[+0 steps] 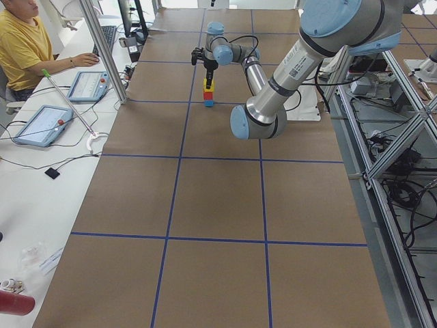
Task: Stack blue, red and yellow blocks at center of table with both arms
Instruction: 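Lower the yellow cube onto the red cube and open the left gripper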
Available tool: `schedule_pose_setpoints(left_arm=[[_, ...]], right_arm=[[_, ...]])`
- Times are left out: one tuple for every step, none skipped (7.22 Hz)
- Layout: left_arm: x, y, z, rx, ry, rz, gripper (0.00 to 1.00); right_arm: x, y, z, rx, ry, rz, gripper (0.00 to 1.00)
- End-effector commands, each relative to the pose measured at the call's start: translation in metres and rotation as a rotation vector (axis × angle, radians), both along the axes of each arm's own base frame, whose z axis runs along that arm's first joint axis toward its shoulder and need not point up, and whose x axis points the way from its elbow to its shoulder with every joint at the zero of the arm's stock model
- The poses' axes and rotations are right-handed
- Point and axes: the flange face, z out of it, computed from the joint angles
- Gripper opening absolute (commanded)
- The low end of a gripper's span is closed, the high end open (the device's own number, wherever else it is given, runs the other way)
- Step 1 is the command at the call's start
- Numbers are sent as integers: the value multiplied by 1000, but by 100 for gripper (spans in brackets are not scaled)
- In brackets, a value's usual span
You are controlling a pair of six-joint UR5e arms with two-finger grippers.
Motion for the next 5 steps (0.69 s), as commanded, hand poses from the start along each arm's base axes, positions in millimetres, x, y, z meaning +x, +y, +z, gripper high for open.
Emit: schedule_pose_setpoints(left_arm=[[2, -3, 3, -1, -10, -7, 51], [1, -3, 2, 0, -9, -7, 51], [2, -2, 2, 0, -9, -6, 51], [2, -2, 1, 0, -7, -6, 54], [4, -3, 1, -1, -10, -5, 55]], right_arm=[[0, 0, 1, -2, 0, 0, 100], [0, 0, 1, -2, 1, 0, 100], [0, 0, 0, -1, 1, 0, 100], [0, 0, 1, -2, 1, 0, 100], [0, 0, 1, -2, 1, 0, 100]])
